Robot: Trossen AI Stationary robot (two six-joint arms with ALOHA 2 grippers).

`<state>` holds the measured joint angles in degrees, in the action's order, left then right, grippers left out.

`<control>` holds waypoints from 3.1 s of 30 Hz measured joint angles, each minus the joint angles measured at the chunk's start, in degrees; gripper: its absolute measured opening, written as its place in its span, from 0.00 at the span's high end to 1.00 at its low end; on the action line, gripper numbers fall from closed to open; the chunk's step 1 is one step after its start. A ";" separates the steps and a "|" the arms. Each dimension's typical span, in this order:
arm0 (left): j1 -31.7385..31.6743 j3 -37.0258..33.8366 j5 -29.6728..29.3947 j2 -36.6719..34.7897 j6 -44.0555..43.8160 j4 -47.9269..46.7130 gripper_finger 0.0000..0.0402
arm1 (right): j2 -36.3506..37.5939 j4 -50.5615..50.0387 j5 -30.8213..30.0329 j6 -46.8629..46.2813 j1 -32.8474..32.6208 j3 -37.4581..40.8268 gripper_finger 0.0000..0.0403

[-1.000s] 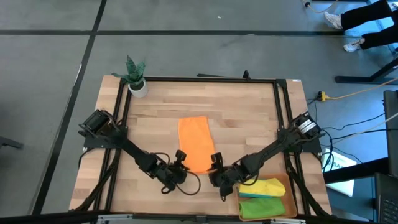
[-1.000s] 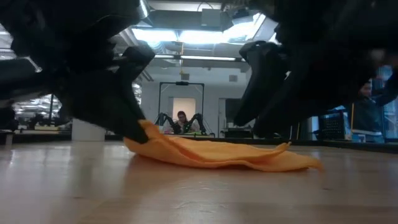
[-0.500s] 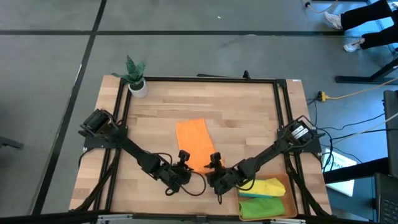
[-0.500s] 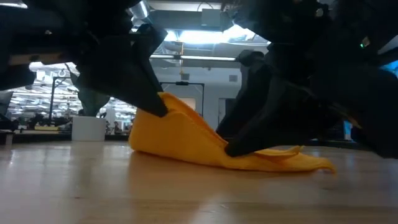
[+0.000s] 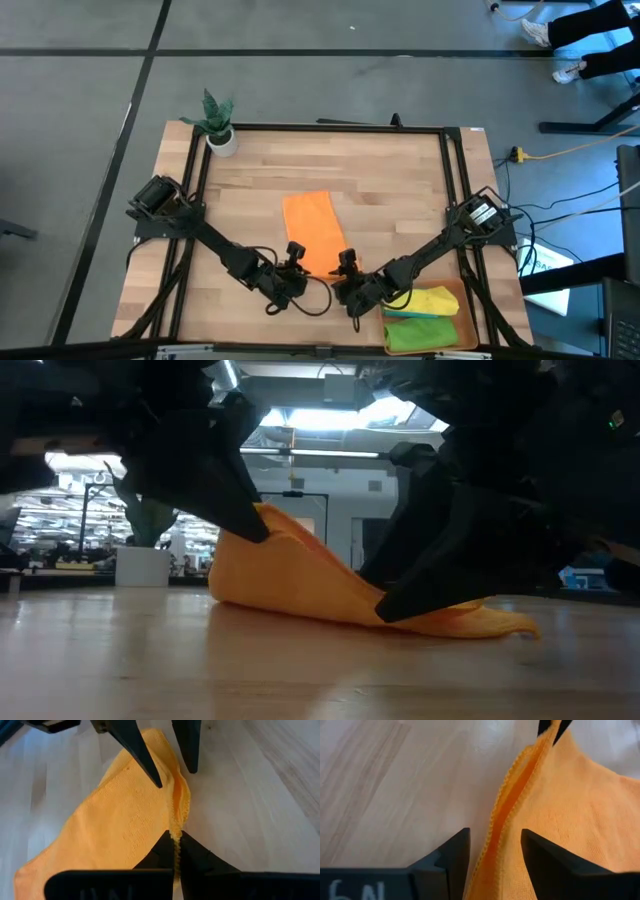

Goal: Roll microfiber towels into tight, uniform cylinder then place into a basket
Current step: Roll the orange microfiber towel

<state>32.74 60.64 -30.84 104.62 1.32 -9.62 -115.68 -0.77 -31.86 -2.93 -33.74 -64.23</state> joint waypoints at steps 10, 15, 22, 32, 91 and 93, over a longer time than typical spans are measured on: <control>1.43 4.39 -0.11 -0.07 -5.65 -10.56 1.00 | -0.02 -1.75 -1.49 -1.59 0.00 -0.02 0.56; 2.34 7.21 -3.54 -0.07 -8.08 -14.09 1.00 | -0.02 -2.38 -1.51 -2.83 0.01 -0.02 0.56; 4.09 11.80 -7.07 -0.07 -10.68 -21.53 1.00 | -0.02 -2.90 -1.43 -3.01 -0.35 -0.02 0.56; 5.81 14.86 -10.41 -0.09 -18.97 -31.70 1.00 | -0.04 -5.14 -1.18 -8.62 -1.09 -0.02 0.56; 11.58 4.15 4.46 -0.07 -77.54 -43.10 1.00 | -0.04 -15.23 15.26 -5.49 14.76 -12.98 0.99; 10.98 3.09 4.47 -0.07 -77.70 -43.16 1.00 | -0.10 -14.90 15.62 -5.51 15.05 -12.98 0.99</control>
<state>43.72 63.73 -26.37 104.55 -76.38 -52.79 -115.78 -15.67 -16.24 -8.44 -18.69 -77.21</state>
